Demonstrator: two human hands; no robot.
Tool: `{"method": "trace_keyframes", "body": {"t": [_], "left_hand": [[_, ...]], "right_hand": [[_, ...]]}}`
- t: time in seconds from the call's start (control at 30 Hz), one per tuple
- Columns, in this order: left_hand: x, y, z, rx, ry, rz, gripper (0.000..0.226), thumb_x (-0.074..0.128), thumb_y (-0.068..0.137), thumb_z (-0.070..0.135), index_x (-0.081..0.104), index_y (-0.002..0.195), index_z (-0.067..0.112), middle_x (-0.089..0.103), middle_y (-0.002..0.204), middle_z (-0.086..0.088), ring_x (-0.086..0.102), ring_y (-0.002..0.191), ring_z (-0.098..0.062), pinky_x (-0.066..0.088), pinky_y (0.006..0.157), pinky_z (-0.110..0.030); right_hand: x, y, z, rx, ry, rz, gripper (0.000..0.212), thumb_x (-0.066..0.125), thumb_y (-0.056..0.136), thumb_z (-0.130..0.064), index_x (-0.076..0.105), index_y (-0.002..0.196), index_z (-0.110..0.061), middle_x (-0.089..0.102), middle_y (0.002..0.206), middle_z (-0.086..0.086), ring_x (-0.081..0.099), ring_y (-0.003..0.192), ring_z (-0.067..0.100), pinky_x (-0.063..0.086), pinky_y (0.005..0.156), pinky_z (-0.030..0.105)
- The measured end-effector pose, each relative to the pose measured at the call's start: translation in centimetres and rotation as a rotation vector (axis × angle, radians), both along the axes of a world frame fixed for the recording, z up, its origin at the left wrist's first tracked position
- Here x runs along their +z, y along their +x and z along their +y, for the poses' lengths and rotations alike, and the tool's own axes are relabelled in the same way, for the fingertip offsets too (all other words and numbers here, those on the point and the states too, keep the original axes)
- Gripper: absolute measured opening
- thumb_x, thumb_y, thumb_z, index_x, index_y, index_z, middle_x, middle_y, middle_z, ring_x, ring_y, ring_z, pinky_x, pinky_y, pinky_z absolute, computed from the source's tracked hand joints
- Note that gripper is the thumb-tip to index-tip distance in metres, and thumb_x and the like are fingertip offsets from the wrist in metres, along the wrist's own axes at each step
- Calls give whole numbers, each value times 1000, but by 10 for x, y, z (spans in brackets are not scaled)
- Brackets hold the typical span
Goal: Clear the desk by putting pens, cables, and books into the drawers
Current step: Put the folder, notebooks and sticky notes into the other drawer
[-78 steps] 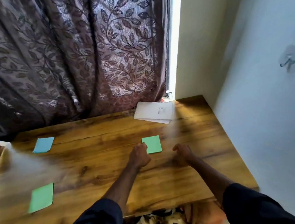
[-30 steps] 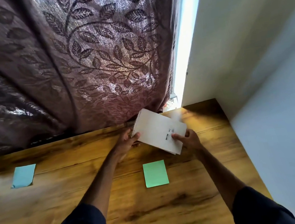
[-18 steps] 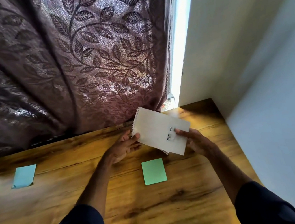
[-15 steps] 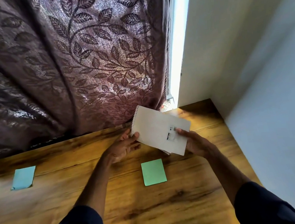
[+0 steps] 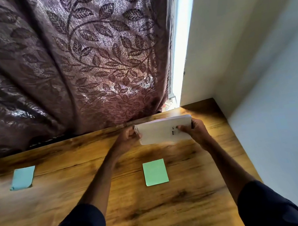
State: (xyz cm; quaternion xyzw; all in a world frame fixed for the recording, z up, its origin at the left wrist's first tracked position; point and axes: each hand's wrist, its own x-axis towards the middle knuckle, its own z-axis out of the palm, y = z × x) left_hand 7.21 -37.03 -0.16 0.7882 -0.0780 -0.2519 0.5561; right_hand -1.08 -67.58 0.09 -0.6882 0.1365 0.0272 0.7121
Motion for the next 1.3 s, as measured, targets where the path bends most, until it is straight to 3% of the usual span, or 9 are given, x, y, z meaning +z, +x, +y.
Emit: {"method": "trace_keyframes", "body": {"t": [0.2, 0.43, 0.53, 0.63, 0.77, 0.97, 1.07, 1.2, 1.3], "left_hand": [[-5, -3, -18, -8, 161, -207, 33, 70, 91, 8, 63, 123, 9, 67, 119, -4, 66, 108, -18, 56, 95, -35], [2, -20, -23, 113, 253, -150, 39, 65, 96, 30, 60, 131, 12, 69, 121, -4, 68, 104, -19, 59, 88, -41], [21, -34, -23, 244, 275, -115, 43, 59, 98, 41, 58, 133, 16, 66, 117, -2, 65, 100, -20, 57, 80, -36], [33, -49, -18, 310, 266, -102, 42, 62, 97, 37, 58, 132, 13, 65, 118, -3, 64, 101, -21, 54, 76, -30], [41, -77, -5, 509, 288, -98, 34, 71, 89, 26, 64, 118, 12, 70, 115, -5, 67, 106, -26, 52, 83, -31], [73, -129, 10, 488, -466, 419, 58, 43, 101, 54, 66, 114, 2, 74, 106, -19, 72, 93, -33, 57, 80, -41], [75, -154, 17, 486, -371, 330, 34, 55, 102, 29, 64, 119, 1, 71, 99, -14, 70, 79, -24, 56, 65, -32], [61, -185, 37, 506, -389, 304, 16, 56, 102, 21, 62, 115, 14, 69, 106, -6, 68, 90, -22, 55, 72, -33], [55, -207, 56, 476, -339, 251, 14, 53, 103, 23, 63, 111, 16, 68, 108, -3, 66, 95, -20, 53, 80, -36]], "right_hand": [[-14, -11, 0, 0, -145, -46, 30, 73, 89, -16, 66, 117, -9, 72, 109, 5, 71, 100, 21, 62, 79, 36], [-4, -19, 3, -26, -228, -56, 28, 72, 90, -17, 63, 116, -10, 70, 106, 1, 69, 94, 21, 61, 71, 31], [5, -27, 6, 20, -196, -42, 28, 69, 92, -18, 60, 118, -11, 71, 111, 4, 71, 95, 26, 63, 73, 41], [24, -42, 18, 39, -126, -27, 24, 67, 94, -19, 61, 117, -19, 72, 113, 3, 72, 97, 26, 62, 77, 49], [63, -65, 57, -26, -252, -228, 20, 68, 93, -19, 63, 112, -21, 72, 106, 0, 72, 91, 17, 63, 71, 39], [83, -124, 132, -18, -450, -623, 23, 73, 84, 2, 75, 99, -14, 74, 104, -4, 68, 98, 10, 57, 81, 38], [67, -155, 151, 96, -574, -690, 29, 78, 77, 0, 78, 99, -19, 71, 115, -4, 67, 106, 17, 55, 81, 47], [51, -206, 153, 179, -926, -515, 64, 65, 76, -14, 57, 137, -33, 42, 154, -1, 36, 144, 20, 34, 112, 38], [43, -240, 143, 153, -804, -382, 74, 56, 75, 2, 45, 144, -21, 39, 154, 1, 33, 146, 17, 35, 115, 41]]}}
